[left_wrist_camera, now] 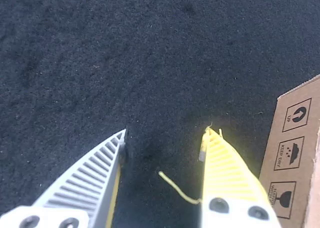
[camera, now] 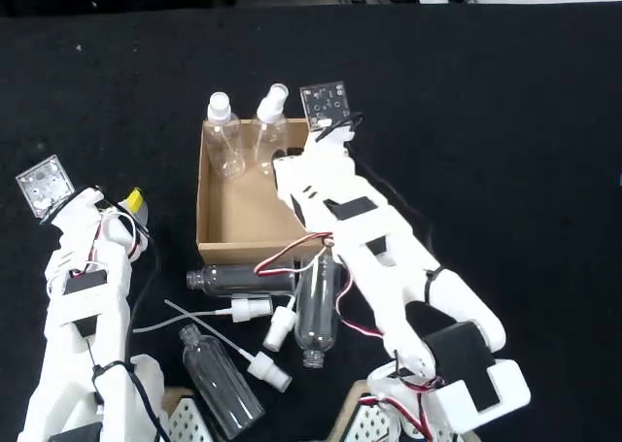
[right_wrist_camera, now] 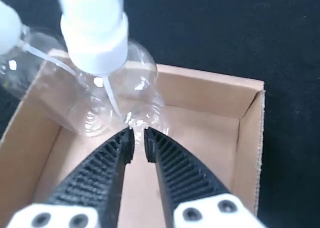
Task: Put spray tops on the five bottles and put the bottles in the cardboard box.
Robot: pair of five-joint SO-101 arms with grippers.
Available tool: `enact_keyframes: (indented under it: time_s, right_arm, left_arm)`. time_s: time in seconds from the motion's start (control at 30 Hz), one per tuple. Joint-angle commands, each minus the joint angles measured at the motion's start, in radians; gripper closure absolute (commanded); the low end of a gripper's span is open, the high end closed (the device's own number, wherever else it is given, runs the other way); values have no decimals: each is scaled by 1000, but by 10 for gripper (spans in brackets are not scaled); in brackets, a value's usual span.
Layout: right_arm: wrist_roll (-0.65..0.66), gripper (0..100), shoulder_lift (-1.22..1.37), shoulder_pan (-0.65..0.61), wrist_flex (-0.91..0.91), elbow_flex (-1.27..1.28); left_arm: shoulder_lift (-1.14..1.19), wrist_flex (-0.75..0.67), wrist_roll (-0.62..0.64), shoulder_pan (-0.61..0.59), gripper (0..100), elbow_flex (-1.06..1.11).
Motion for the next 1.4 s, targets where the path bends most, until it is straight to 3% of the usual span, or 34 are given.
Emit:
enact_keyframes:
  time_s: [0.0,0.23,0.47,0.63,0.87,0.93,1.2,1.23,1.37]
  right_arm:
    - [8,988,-21,5,-29,-2]
    - [9,988,-134,34,71,16]
    - [18,985,-369,138,339,-22]
    - [207,918,-515,163,692,-156]
    - [373,854,-630,51,1131,-309]
    - [420,853,-670,49,1181,-340]
    - [514,851,-719,411,1234,-303]
    - [549,851,-708,496,1234,-251]
    - [595,851,-705,525,1234,-196]
  left_arm:
    - [-17,-18,-6,1,784,-15]
    - [-17,-18,-6,1,784,-15]
    - [-17,-14,-6,-1,784,-16]
    - [-17,21,-6,-82,784,-38]
    - [-5,439,-9,-186,784,-331]
    - [-5,574,-81,-180,784,-427]
    - [-3,1149,-540,-116,779,-750]
    - [-3,1304,-651,-45,779,-806]
    - [-5,1471,-767,128,778,-820]
